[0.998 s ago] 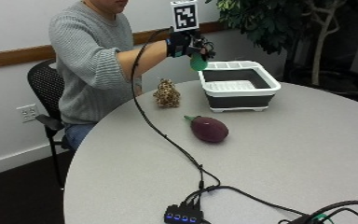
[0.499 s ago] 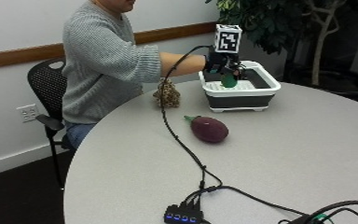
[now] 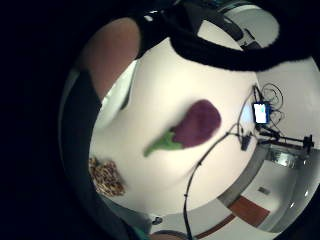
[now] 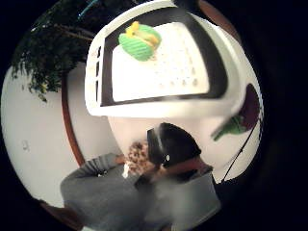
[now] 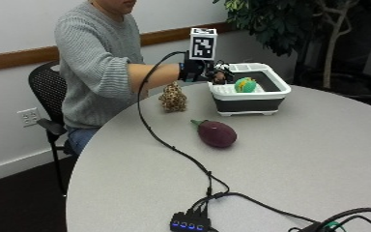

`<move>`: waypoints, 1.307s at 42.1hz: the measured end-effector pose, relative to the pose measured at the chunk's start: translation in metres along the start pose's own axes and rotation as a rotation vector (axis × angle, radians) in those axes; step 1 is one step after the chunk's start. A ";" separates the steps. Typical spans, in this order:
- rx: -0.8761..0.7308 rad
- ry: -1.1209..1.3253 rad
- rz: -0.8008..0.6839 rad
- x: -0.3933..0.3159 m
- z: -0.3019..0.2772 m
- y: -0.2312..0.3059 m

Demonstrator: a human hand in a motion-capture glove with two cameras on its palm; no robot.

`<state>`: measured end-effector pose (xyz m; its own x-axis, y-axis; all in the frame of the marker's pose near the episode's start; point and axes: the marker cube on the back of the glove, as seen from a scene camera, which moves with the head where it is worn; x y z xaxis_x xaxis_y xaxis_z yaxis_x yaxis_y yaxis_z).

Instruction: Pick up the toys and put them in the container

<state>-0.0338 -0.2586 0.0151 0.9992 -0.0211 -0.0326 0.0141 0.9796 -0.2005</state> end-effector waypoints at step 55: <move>0.106 0.008 0.379 0.151 0.087 0.002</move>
<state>0.1205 -0.2427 0.0951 0.9340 0.3452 -0.0922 -0.3520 0.9333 -0.0706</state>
